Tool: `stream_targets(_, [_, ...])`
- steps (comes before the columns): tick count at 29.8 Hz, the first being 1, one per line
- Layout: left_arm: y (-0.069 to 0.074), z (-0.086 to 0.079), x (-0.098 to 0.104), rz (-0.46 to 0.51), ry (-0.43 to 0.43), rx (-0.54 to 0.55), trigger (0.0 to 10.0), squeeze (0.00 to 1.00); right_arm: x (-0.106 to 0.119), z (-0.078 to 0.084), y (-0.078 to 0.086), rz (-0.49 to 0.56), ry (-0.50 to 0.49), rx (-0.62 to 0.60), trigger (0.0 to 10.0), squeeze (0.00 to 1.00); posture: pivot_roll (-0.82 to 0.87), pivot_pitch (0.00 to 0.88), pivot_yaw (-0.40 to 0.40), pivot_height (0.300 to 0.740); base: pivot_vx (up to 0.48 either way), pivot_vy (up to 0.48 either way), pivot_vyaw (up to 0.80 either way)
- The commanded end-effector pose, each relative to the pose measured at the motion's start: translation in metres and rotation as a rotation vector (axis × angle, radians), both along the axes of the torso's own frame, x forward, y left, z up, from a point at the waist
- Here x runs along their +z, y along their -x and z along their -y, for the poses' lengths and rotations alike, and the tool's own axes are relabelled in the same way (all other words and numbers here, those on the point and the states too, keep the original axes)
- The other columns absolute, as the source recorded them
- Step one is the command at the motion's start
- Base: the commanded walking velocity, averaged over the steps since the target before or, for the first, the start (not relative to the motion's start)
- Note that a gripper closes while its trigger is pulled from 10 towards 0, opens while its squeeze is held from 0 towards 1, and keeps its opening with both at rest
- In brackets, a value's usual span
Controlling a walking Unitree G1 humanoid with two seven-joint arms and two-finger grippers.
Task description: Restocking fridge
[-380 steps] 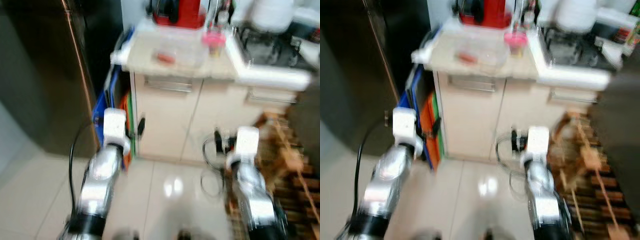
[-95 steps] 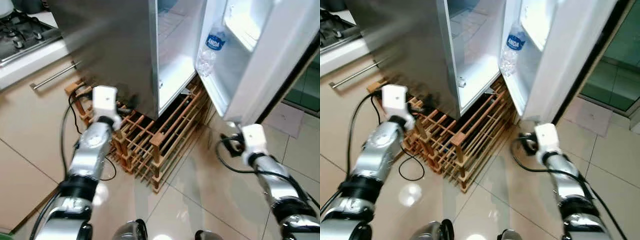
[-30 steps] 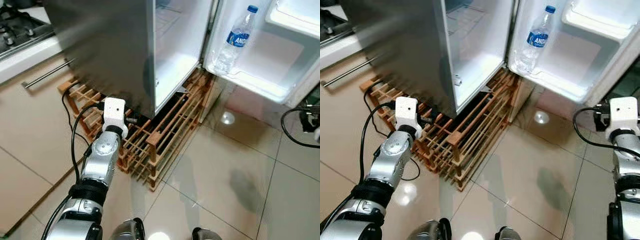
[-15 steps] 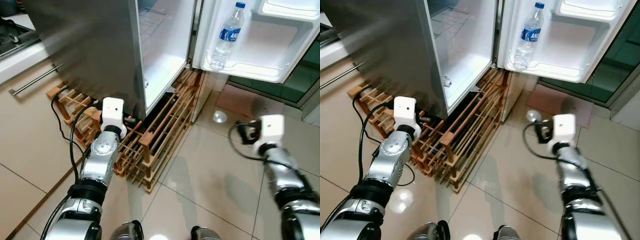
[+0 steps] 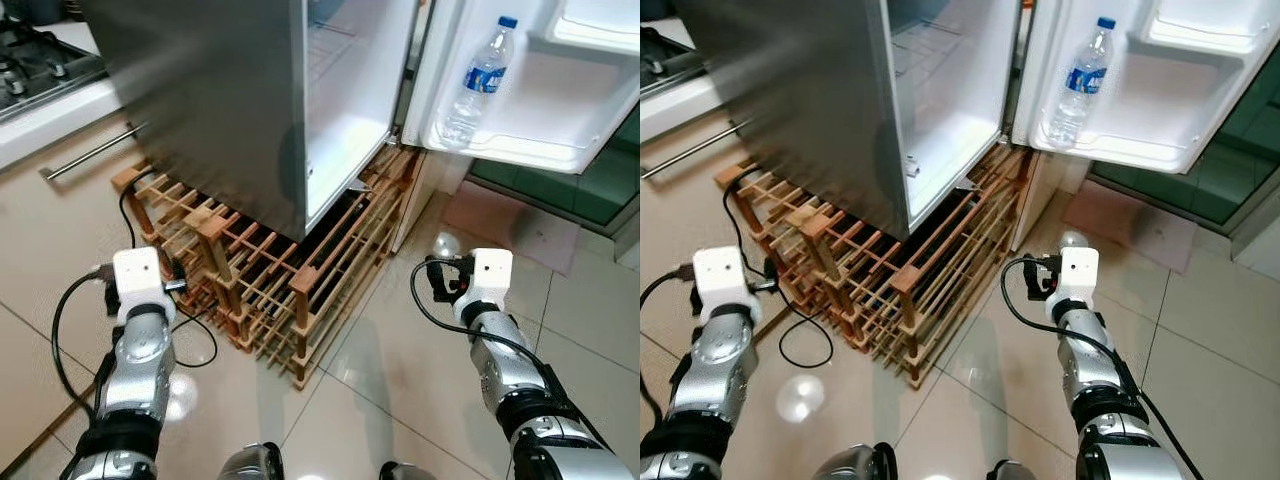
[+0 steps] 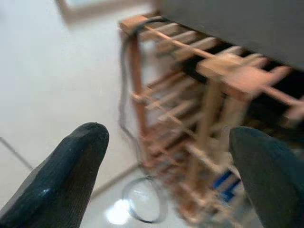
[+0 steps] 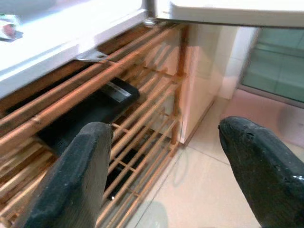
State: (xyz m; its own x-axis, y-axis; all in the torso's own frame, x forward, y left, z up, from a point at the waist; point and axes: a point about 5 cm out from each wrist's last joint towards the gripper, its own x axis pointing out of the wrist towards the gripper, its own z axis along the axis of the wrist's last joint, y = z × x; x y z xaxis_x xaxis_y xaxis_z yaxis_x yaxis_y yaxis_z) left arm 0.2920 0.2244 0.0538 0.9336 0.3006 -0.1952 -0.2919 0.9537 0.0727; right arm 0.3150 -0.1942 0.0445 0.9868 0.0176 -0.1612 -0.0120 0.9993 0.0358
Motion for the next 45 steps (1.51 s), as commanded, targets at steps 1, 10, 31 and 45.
stream_targets(1, [-0.005, 0.014, 0.008, 0.05, 0.019, -0.084, 10.0, 0.0, 0.003, -0.001, -0.002, 0.008, -0.004, -0.005, 10.0, 0.0, -0.04, 0.014, -0.004, 0.74, 0.0, 0.0, 0.77])
stream_targets(10, [-0.022, 0.036, 0.031, 0.135, 0.011, -0.187, 10.0, 0.0, 0.004, -0.009, 0.0, 0.022, 0.013, 0.024, 10.0, 0.0, -0.04, 0.013, -0.001, 0.74, 0.0, 0.0, 0.76])
stream_targets(31, [-0.031, 0.06, 0.04, 0.148, 0.022, -0.239, 10.0, 0.0, 0.003, -0.021, 0.002, 0.024, -0.017, 0.079, 10.0, 0.0, -0.04, 0.023, -0.002, 0.74, 0.0, 0.132, 0.71])
stream_targets(45, [-0.037, 0.07, 0.05, 0.165, -0.025, -0.275, 10.0, 0.0, 0.006, -0.027, 0.0, 0.033, -0.035, 0.109, 10.0, 0.0, -0.03, 0.019, -0.002, 0.74, 0.0, 0.0, 0.58])
